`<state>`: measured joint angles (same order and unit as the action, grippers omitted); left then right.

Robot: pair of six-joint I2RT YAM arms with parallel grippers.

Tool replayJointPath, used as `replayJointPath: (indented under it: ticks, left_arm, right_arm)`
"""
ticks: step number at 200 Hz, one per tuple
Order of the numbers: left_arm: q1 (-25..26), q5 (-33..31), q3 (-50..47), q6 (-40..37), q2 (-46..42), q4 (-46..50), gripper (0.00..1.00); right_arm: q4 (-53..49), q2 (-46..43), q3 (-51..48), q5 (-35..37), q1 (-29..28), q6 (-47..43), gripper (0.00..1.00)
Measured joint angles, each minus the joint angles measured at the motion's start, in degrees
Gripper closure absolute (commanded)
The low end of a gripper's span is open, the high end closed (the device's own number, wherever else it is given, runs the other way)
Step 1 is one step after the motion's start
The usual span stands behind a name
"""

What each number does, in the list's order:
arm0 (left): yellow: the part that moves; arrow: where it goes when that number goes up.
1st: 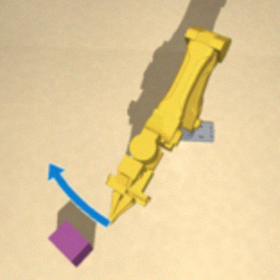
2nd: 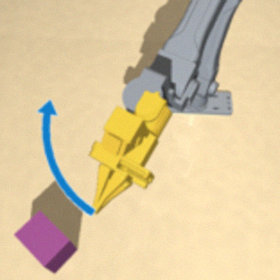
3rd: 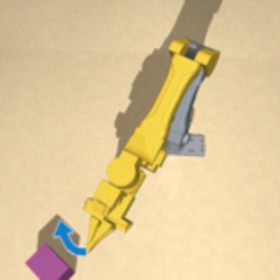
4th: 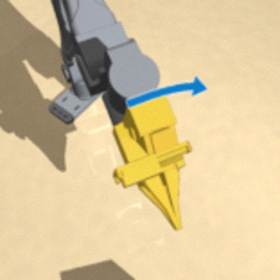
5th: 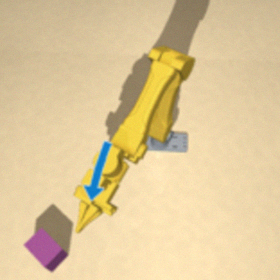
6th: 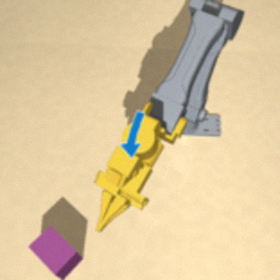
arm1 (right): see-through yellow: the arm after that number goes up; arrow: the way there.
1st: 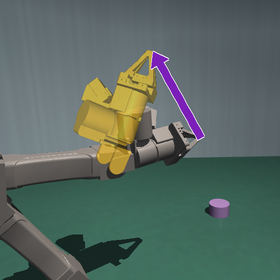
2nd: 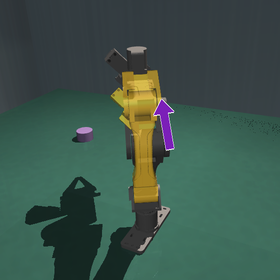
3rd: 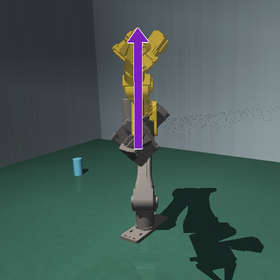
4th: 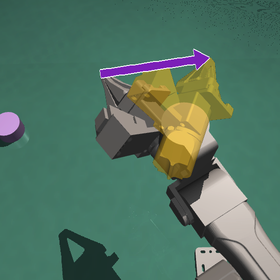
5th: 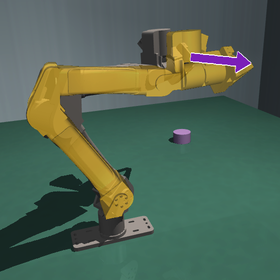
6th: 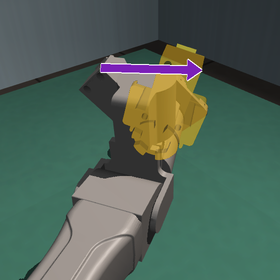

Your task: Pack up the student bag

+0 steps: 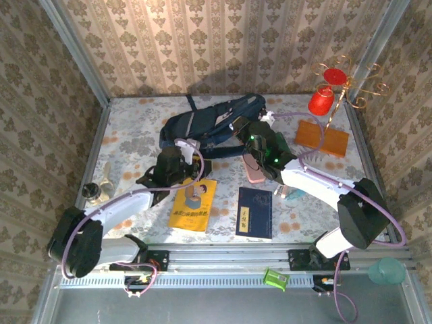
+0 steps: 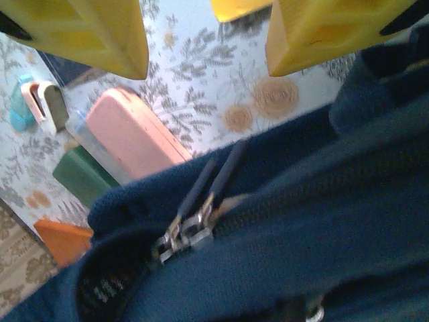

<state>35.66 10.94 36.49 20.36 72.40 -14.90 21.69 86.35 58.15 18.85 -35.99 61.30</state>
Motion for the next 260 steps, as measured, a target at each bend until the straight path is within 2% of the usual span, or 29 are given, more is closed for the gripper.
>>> replayJointPath:
  ticks: [67,113,198,232,260]
  left_arm:
    - [-0.07,-6.51,1.68,-2.67,5.97,-5.44,0.63]
    - [-0.48,-6.38,4.04,-2.89,9.29,-7.39,0.63]
    - [-0.50,-4.09,4.33,-2.86,9.73,-11.04,0.63]
    - [-0.81,-3.43,4.33,-2.86,9.73,-11.82,0.72]
    - [-1.01,-3.21,4.33,-3.15,9.73,-12.33,0.92]
  right_arm:
    - [0.26,0.68,0.94,0.28,-0.35,-0.02,0.91]
    - [0.96,0.85,0.94,0.74,-0.33,-0.02,0.91]
    - [1.49,0.94,0.96,1.33,-0.28,-0.02,0.91]
    - [2.10,1.29,0.94,1.33,-0.28,-0.02,0.92]
    - [2.21,1.49,0.94,1.33,-0.28,-0.02,0.92]
